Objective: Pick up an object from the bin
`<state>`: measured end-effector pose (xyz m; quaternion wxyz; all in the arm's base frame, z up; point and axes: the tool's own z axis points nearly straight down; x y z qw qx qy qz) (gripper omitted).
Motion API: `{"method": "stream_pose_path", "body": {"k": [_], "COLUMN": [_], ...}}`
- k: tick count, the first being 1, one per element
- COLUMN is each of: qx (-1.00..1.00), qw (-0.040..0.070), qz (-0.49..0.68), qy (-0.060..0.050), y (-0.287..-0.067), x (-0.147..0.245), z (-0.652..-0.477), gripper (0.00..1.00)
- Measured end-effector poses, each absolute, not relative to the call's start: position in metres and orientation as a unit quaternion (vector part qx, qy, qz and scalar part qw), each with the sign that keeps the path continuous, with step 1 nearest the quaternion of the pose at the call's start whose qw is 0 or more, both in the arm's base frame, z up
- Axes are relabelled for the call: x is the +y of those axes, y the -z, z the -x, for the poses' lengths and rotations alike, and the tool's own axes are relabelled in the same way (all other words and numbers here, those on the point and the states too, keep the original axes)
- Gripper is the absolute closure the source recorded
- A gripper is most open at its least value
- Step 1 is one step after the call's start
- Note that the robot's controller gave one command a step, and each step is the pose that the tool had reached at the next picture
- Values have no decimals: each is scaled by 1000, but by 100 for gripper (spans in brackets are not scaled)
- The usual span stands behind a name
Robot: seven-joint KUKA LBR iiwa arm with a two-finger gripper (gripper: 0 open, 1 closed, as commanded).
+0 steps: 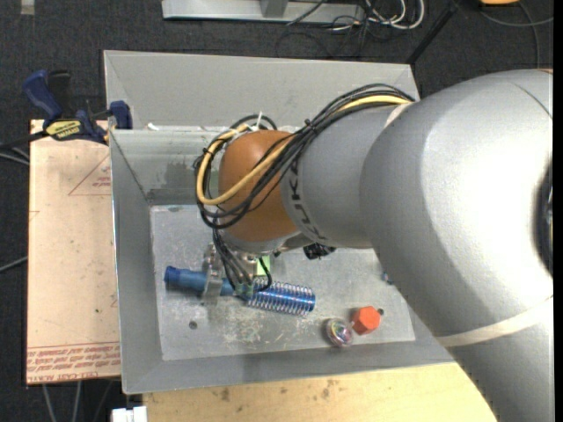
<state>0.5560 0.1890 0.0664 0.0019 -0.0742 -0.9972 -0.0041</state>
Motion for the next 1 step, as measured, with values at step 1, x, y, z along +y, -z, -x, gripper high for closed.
{"method": "stream_pose_path", "body": {"k": [1], "qx": [-997], "qw": [-3], "qz": [73], "qy": [2], "y": [-136], "x": [190], "z": [-558], "gripper": [100]}}
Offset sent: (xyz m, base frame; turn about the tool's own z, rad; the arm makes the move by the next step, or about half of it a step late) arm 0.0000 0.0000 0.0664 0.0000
